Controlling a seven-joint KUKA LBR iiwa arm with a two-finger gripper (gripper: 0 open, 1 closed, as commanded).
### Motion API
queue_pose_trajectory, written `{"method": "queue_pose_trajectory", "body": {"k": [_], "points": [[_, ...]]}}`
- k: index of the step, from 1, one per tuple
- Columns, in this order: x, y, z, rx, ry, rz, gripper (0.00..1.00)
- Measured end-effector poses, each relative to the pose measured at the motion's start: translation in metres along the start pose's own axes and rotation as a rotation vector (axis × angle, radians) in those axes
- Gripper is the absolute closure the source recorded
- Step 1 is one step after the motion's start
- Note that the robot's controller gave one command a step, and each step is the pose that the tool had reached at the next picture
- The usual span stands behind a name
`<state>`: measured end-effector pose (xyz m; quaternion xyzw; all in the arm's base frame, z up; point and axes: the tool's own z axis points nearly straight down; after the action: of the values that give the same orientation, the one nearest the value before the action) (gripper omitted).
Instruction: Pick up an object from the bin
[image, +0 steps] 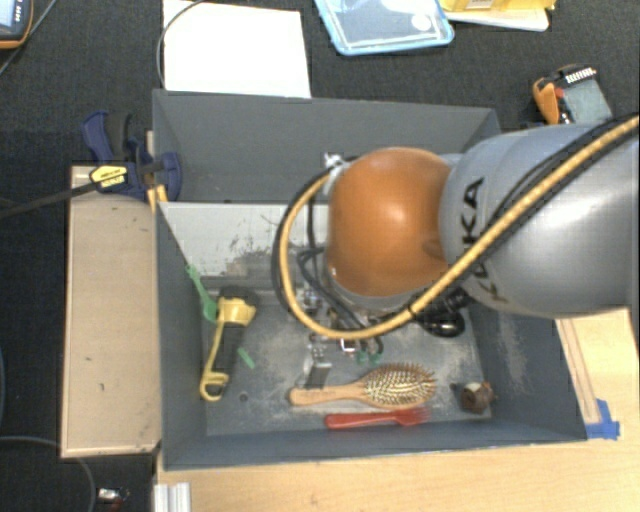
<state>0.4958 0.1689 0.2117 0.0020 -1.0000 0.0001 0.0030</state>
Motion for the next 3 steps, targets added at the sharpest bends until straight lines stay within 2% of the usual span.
{"method": "queue_pose_trajectory", "body": {"k": [1, 2, 3], "points": [[-0.002, -0.001, -0.004, -0.002, -0.008, 0.006, 0.0], [0.008, -0.039, 0.085, -0.003, -0.012, 0.055, 0.0], [0.006, -0.068, 0.082, -0.004, -0.02, -0.207, 0.0]]}}
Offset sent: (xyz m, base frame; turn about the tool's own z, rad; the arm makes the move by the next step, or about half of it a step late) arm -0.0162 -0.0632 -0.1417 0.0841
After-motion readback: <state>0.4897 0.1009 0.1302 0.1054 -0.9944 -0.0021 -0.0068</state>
